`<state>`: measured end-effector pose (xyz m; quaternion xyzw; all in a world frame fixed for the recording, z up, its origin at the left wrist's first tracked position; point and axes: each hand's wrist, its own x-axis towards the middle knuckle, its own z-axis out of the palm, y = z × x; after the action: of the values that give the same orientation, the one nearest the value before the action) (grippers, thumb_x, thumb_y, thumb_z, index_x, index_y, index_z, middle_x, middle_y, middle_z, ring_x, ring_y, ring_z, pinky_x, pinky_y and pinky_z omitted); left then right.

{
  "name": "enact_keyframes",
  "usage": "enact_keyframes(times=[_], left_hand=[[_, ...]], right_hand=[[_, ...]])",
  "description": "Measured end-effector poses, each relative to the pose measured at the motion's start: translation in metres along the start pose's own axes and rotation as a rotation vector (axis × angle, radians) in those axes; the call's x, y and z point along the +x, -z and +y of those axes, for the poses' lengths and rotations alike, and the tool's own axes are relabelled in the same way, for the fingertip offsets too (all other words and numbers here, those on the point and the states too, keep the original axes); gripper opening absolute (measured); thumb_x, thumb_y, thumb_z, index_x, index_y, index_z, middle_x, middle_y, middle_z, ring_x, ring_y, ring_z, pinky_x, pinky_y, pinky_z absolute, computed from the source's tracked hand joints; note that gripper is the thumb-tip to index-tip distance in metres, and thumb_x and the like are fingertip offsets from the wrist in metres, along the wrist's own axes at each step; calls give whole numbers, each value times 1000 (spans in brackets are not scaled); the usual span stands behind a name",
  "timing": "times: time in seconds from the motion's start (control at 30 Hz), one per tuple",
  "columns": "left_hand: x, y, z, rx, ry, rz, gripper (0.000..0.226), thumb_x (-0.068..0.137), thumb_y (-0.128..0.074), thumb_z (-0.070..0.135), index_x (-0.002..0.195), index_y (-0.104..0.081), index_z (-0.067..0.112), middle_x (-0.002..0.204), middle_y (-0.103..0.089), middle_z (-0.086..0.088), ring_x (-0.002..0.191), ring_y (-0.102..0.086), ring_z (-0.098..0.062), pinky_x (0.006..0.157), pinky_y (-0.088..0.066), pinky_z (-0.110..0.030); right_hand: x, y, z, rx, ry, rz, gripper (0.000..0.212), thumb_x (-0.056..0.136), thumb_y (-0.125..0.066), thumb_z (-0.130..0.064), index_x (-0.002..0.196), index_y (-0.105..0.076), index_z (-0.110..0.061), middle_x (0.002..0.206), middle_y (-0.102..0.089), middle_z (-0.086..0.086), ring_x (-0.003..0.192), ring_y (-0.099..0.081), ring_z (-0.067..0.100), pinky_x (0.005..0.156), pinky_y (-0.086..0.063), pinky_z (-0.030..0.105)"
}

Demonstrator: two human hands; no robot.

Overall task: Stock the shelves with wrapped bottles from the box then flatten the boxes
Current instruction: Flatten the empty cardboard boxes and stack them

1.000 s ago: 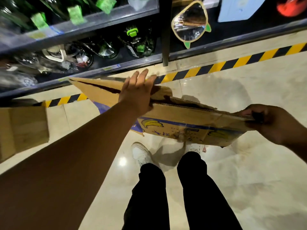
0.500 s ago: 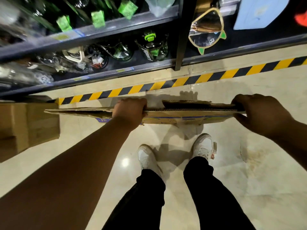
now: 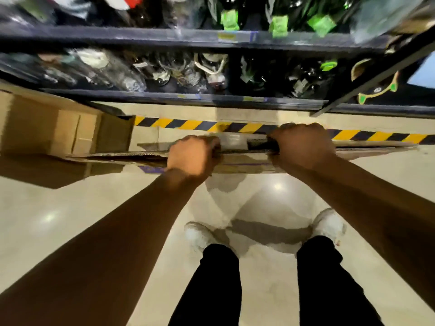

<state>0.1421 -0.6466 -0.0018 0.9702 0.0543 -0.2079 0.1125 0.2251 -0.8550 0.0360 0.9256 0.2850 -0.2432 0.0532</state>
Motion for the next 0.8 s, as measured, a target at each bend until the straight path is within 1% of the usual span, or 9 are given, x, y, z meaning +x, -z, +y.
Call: enact_keyframes(times=[0.1, 0.2, 0.23, 0.33, 0.43, 0.53, 0.67, 0.73, 0.8], left_hand=[[-21, 16, -49, -146, 91, -21, 15, 90, -61, 42, 100, -65, 31, 100, -72, -2, 93, -64, -30, 70, -47, -31], [-37, 33, -88, -155, 125, -52, 11, 93, -58, 43, 94, -56, 33, 98, -68, 5, 89, -62, -21, 70, -47, -29], [-42, 36, -102, -154, 120, -42, 11, 93, -59, 41, 100, -58, 32, 101, -68, 6, 91, -61, -20, 72, -47, -30], [-50, 41, -139, -79, 87, 0, 31, 91, -62, 35, 122, -59, 31, 117, -67, 2, 108, -60, -23, 94, -48, -38], [-38, 44, -157, 106, 54, 49, 27, 94, -57, 36, 121, -58, 33, 115, -66, 4, 111, -58, -24, 103, -42, -41], [-11, 50, -163, 147, 107, 13, 26, 98, -51, 34, 123, -57, 32, 119, -64, 2, 118, -56, -26, 108, -33, -43], [31, 52, -168, 168, 143, -10, 26, 100, -50, 38, 121, -59, 26, 116, -64, -2, 113, -58, -29, 103, -36, -40], [49, 51, -170, 162, 160, 15, 26, 100, -50, 40, 119, -61, 27, 113, -64, -2, 109, -58, -28, 97, -40, -40], [66, 50, -171, 108, 187, 24, 24, 100, -51, 40, 117, -63, 29, 113, -65, -2, 107, -58, -27, 94, -42, -40]], right_hand=[[10, 13, -55, -69, -27, -5, 23, 92, -51, -28, 114, -59, -33, 103, -65, -1, 95, -63, 26, 85, -37, 36], [12, 18, -86, -40, -28, 84, 13, 91, -57, -35, 101, -64, -30, 101, -69, -2, 94, -63, 25, 90, -37, 37], [12, 18, -91, -27, -36, 96, 14, 90, -59, -37, 99, -66, -29, 101, -70, -1, 94, -63, 25, 91, -36, 37], [14, 20, -91, -78, -115, 36, 18, 91, -56, -40, 103, -65, -31, 105, -70, -6, 98, -63, 22, 95, -35, 34], [19, 21, -79, -111, -134, 16, 21, 94, -51, -45, 103, -65, -32, 105, -70, -8, 99, -63, 20, 93, -35, 34], [35, 22, -65, -86, -148, 59, 22, 93, -56, -47, 100, -69, -30, 99, -72, -3, 93, -65, 23, 90, -34, 36], [66, 11, -44, -116, -144, 127, 18, 89, -66, -41, 88, -71, -24, 82, -70, 3, 80, -64, 27, 86, -32, 38], [90, 9, -38, -78, -158, 171, 16, 87, -70, -39, 87, -72, -23, 81, -69, 4, 83, -63, 28, 86, -29, 38], [110, 7, -33, -45, -218, 157, 18, 88, -69, -38, 95, -71, -22, 87, -71, 6, 93, -62, 30, 90, -28, 40]])
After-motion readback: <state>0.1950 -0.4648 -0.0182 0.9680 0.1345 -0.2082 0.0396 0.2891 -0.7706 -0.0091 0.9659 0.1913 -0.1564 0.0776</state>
